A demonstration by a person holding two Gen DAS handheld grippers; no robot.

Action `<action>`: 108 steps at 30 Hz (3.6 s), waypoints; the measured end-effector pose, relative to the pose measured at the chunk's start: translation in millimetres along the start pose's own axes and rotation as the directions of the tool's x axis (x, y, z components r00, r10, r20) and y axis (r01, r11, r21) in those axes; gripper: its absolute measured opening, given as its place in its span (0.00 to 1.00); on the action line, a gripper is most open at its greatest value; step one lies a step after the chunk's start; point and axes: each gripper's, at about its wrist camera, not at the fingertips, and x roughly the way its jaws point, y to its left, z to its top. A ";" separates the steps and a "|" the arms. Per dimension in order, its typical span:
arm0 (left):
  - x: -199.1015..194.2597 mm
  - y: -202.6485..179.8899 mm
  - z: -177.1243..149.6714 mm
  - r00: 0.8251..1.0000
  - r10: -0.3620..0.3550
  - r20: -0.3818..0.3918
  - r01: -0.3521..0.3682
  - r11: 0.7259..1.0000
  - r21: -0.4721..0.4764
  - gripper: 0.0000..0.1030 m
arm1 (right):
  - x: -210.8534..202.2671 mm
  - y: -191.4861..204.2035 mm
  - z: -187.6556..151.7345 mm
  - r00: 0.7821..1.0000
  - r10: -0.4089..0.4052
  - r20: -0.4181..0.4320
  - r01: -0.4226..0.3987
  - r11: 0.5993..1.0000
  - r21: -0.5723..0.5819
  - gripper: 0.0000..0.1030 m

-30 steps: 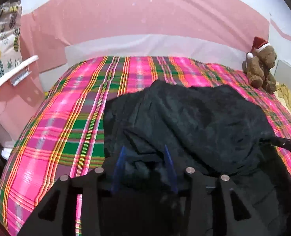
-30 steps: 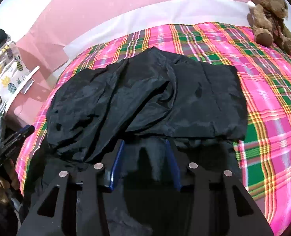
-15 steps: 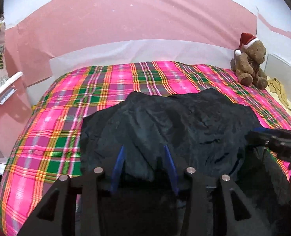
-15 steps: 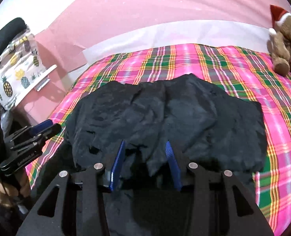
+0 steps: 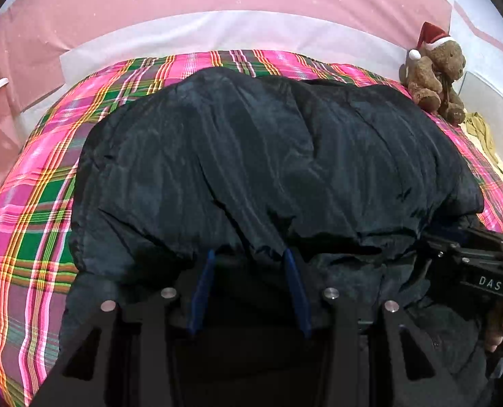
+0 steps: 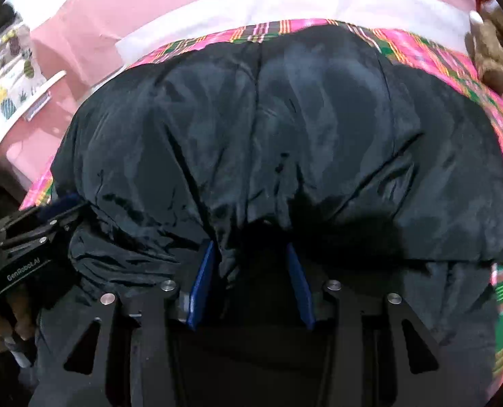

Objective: Fold large clothes

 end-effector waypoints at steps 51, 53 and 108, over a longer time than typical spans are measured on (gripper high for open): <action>-8.9 29.3 69.3 0.994 0.023 0.106 -0.014 0.997 -0.081 0.48 | -38.3 -55.1 77.7 0.980 -0.124 0.158 0.113 0.991 0.072 0.43; -24.6 19.8 58.0 0.992 -0.007 0.123 0.015 0.998 -0.058 0.48 | -65.0 -34.0 65.9 0.972 -0.085 0.221 0.077 0.996 0.047 0.43; 0.9 -30.8 4.0 1.000 0.013 0.010 -0.013 1.000 -0.021 0.50 | 1.5 11.5 -0.5 0.997 -0.055 0.045 0.056 0.998 -0.022 0.43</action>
